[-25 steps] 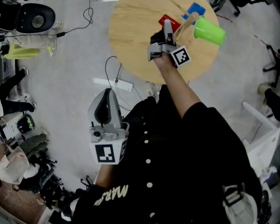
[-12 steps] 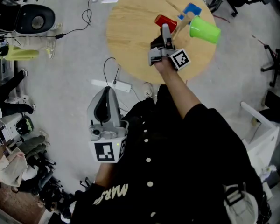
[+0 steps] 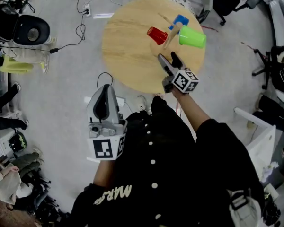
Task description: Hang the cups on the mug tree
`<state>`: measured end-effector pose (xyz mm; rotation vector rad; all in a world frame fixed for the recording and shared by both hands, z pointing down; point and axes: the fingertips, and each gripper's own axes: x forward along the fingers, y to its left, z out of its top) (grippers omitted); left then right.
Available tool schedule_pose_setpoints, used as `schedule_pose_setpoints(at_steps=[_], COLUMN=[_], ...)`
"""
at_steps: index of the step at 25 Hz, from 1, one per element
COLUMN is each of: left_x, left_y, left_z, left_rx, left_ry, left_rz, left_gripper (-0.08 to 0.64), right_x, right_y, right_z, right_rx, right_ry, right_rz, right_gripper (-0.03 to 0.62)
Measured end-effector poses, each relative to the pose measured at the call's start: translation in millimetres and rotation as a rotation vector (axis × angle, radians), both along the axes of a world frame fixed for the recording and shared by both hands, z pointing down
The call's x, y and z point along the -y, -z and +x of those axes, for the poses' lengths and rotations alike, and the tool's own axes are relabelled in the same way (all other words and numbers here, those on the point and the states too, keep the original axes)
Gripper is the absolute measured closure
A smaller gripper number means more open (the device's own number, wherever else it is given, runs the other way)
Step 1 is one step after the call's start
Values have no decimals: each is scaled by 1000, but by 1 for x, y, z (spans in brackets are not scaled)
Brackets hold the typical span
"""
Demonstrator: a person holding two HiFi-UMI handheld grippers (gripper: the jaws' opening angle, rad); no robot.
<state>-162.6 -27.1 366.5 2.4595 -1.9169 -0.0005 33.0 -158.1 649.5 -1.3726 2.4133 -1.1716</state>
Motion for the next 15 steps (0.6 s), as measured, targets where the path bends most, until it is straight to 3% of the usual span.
schedule_pose_setpoints(at_steps=[2,6,11,15], left_x=[4,12,21,26], left_y=[3,11,25,33], left_z=[4,12,17,26], left_rx=[-20,-25,-24,-31], left_ry=[-15,-57,-96,-122], left_rz=[8,39,69,86], left_gripper=[566,566,565,566], right_x=[-5,-13,-22,-28], right_y=[19,65,128,178], right_z=[16,42,69,93], right_rx=[-154,-402,-584,-661], right_ry=[29,51,9,-55], right_rz=[69,213,386,467], right_gripper=[256,446,535,592])
